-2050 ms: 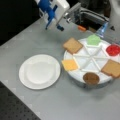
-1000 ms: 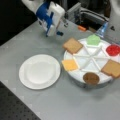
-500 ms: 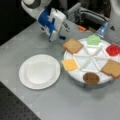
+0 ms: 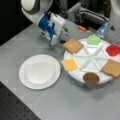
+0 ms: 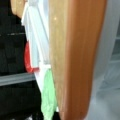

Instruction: Ingredient selection for cheeseburger or sandwich

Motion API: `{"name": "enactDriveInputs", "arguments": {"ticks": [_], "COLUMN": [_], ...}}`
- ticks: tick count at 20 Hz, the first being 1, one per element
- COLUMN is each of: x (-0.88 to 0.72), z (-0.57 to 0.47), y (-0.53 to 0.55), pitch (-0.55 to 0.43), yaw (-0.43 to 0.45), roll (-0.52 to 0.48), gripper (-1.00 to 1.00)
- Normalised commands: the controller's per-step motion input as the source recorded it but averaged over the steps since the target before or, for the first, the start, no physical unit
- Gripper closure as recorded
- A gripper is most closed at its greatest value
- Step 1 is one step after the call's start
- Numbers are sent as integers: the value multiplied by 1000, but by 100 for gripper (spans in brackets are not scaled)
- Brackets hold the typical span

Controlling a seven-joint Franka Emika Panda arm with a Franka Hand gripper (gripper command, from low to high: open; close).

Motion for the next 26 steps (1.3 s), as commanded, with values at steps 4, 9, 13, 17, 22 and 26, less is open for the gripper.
{"name": "enactDriveInputs", "arguments": {"ticks": [4, 9, 13, 17, 22, 26], "x": [377, 367, 349, 331, 326, 317], "z": [-193, -204, -224, -198, -173, -160], "y": [-58, -73, -125, -115, -125, -120], "pitch": [-56, -40, -29, -5, 15, 19], "yaw": [169, 116, 88, 70, 42, 23], "roll": [311, 248, 222, 226, 239, 233], "gripper": [-100, -100, -100, -100, -100, -100]}}
